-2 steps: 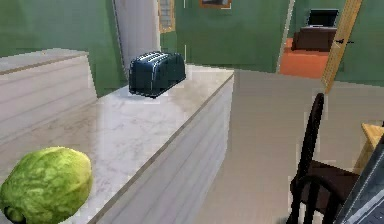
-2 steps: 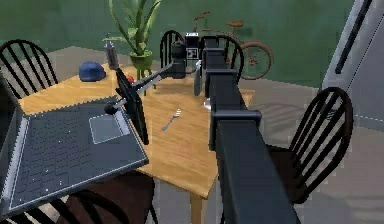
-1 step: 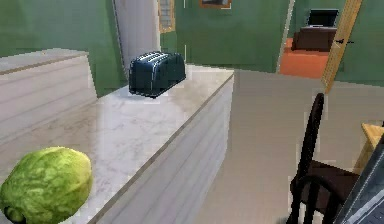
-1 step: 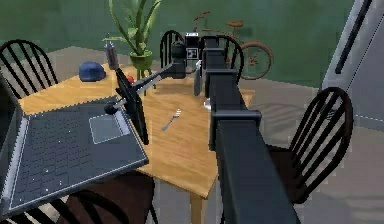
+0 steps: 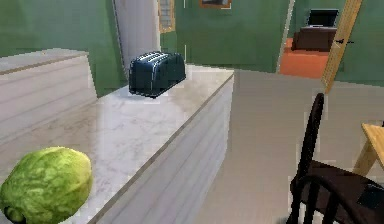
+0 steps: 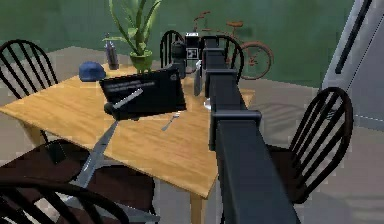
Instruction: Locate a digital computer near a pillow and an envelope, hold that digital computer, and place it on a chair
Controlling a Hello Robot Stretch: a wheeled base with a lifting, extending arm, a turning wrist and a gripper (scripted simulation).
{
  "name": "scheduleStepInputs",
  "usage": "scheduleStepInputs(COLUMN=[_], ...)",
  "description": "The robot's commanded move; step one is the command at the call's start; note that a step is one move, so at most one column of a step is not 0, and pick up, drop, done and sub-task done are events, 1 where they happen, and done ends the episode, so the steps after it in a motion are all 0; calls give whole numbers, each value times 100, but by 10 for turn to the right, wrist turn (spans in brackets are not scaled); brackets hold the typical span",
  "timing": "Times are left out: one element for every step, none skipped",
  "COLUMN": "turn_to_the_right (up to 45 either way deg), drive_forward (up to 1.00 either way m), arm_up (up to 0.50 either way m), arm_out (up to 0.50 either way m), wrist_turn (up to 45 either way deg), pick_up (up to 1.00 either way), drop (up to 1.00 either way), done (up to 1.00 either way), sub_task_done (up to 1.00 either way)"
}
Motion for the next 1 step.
scheduleStepInputs(turn_to_the_right=[0], drive_forward=[0], arm_up=[0], arm_out=[-10], wrist_turn=[0], pick_up=[0], drop=[0], done=[0], sub_task_done=[0])
